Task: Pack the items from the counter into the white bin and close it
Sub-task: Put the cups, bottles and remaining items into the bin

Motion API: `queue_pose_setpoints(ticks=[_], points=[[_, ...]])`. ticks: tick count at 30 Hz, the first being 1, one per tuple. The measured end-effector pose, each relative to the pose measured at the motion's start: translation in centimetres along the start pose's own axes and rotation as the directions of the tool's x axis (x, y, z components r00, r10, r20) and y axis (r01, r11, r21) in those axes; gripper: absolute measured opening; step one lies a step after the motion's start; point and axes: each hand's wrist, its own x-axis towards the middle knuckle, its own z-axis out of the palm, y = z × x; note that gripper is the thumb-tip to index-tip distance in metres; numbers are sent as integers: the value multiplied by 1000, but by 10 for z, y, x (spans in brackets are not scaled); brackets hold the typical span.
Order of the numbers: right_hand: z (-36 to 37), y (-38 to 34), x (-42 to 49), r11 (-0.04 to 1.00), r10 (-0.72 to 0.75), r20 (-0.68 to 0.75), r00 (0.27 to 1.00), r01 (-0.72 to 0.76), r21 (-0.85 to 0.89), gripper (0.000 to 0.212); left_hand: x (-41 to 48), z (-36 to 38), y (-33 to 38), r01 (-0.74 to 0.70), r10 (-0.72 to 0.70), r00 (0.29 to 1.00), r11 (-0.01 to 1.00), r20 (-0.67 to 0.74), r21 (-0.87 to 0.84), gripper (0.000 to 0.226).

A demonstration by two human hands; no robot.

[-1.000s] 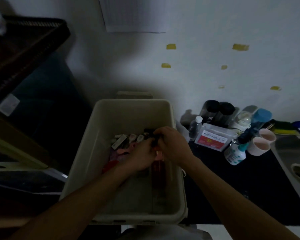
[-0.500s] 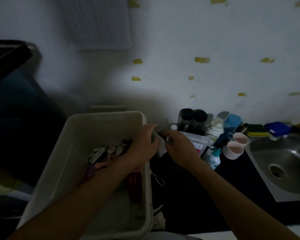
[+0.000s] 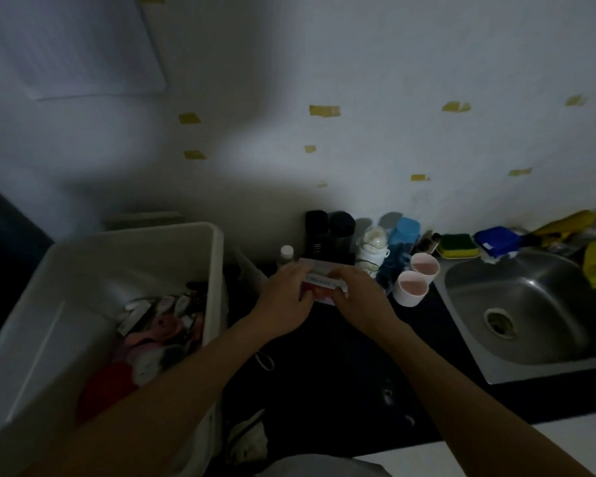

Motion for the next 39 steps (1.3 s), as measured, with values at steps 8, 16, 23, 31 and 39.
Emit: queue_pose_setpoints(ticks=[8,16,23,31,39], points=[[-5,72,-5,996,53,52,997,-49,-79,34,10,49,13,74,-77,994,997,83,32,43],[4,106,2,988,132,167,977,-143,55,42,49,81,15,82,-106,985,982,136,173,49],[9,121,14,993,103,228,968,-114,37,39,89,102,0,77,-146,973,934,176,348,58],[18,122,27,991,121,225,967,-131,32,28,116,117,-19,9,-114,983,808,141,589,55],[28,132,34,974,141,216,966,-174,145,29,132,112,-17,-7,-98,984,811,147,585,45]])
